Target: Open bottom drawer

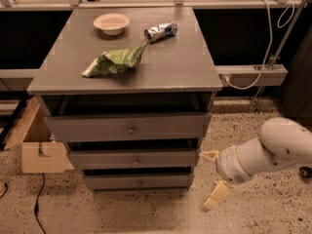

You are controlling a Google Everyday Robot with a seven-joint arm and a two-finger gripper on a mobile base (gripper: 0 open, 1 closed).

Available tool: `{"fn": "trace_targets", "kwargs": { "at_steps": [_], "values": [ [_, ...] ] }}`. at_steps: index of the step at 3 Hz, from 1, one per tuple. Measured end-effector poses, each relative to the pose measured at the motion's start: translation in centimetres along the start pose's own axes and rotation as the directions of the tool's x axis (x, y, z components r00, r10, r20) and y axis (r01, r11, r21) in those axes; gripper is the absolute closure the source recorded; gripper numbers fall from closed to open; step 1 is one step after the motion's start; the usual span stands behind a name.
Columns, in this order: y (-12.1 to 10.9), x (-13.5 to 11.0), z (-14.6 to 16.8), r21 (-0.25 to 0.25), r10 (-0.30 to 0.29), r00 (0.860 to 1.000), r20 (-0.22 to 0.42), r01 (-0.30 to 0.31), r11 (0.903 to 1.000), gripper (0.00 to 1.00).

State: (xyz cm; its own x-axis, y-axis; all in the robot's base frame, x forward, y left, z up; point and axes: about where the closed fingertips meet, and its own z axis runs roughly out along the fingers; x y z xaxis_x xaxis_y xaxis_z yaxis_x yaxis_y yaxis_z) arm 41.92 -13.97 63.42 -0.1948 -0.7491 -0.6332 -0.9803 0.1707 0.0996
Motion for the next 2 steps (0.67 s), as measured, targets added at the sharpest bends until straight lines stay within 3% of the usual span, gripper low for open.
{"fn": "trace_targets", "kwargs": {
  "at_steps": [1,2],
  "values": [
    [-2.0,3.8,7.3,-0.031,-0.033,0.998,0.054,0.035,0.9989,0.0],
    [-4.4,7.9,16.7,-0.1,-0.004,0.994,0.107,0.015,0.9949,0.0]
  ]
}}
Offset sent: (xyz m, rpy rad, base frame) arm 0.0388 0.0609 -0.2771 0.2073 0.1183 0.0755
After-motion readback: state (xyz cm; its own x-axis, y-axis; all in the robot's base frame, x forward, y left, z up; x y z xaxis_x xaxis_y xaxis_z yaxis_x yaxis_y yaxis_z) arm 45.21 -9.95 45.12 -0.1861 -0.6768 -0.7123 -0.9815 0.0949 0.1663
